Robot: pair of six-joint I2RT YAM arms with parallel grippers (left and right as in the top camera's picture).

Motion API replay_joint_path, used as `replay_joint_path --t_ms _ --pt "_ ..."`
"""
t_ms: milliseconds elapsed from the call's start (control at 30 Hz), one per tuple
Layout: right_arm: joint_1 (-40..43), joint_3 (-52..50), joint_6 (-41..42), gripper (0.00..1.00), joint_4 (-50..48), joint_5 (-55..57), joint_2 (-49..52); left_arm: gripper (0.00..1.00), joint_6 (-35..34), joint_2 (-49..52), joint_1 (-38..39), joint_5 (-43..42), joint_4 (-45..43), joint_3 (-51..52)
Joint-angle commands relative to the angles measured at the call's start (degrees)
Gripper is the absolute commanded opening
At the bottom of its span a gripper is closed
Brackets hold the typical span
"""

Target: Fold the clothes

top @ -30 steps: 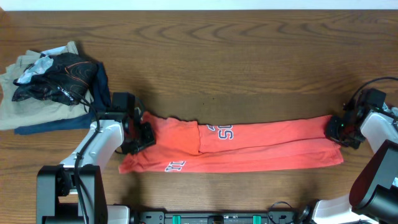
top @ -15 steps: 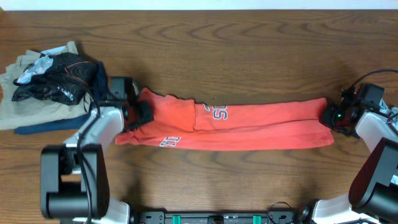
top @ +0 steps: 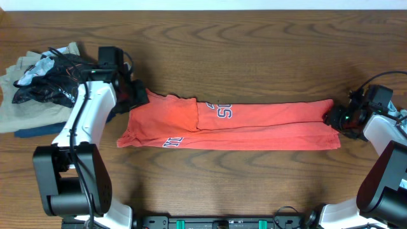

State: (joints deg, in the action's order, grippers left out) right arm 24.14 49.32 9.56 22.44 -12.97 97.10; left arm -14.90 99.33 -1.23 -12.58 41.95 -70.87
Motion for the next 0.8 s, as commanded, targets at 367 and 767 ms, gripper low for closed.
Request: replay_joint_path --t_ms 367,767 --pt "-0.1 -0.3 0.0 0.58 2.5 -0.8 0.4 0.53 5.9 2.2 19.1 3.5 -9.7 -0.7" --pt "-0.2 -0.3 0.0 0.56 2.6 -0.8 0.4 0.53 5.9 11.2 22.9 7.1 -13.4 -0.7"
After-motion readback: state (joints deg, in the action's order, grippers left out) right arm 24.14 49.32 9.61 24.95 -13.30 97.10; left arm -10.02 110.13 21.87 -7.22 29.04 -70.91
